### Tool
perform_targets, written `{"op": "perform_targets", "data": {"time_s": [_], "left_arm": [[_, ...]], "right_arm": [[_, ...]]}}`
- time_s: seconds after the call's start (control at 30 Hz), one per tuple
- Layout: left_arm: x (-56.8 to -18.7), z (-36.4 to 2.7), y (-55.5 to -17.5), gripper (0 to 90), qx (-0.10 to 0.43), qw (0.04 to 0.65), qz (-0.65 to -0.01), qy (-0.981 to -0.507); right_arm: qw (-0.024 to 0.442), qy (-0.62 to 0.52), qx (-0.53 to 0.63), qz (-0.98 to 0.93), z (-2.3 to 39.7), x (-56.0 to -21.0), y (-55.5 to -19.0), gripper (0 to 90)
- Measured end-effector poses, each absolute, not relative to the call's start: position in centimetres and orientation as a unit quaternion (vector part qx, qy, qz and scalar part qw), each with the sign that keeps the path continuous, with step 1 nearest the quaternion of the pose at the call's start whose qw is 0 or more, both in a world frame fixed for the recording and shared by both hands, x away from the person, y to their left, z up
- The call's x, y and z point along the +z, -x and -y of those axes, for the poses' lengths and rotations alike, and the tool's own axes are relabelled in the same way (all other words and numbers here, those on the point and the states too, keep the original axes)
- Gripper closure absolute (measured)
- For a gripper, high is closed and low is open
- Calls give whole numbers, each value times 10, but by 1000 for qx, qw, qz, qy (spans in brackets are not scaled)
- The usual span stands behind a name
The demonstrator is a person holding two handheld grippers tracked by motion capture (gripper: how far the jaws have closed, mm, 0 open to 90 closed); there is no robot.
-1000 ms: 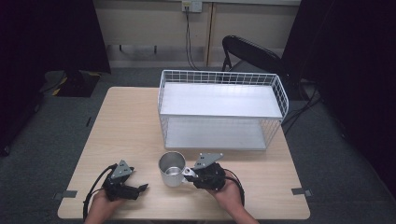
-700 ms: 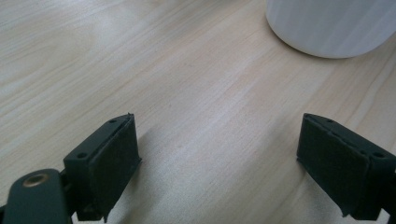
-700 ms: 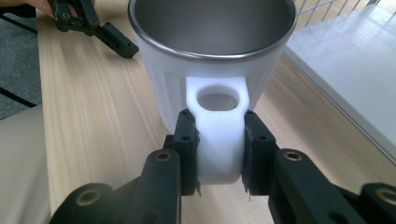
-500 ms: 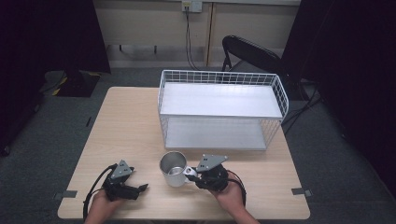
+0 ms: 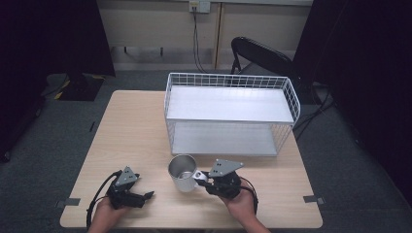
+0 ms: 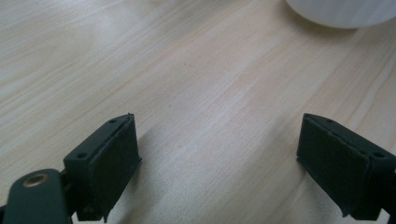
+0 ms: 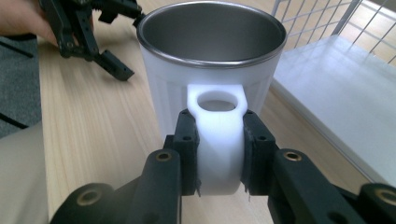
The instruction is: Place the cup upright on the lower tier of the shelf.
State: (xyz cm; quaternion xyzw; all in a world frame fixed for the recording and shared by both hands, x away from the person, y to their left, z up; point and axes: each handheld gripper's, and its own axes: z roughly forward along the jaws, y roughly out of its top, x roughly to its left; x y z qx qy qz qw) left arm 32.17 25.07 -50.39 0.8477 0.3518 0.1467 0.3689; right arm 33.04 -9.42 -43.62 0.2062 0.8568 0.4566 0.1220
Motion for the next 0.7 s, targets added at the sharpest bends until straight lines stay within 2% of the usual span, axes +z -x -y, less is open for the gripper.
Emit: {"op": "perform_targets", "data": {"time_s": [0.7], "left_arm": [[-504,-251,-322,120,147,369,-352,-848]], "right_arm": [[153,-234,467,-839,111,-425,-340,717]]}}
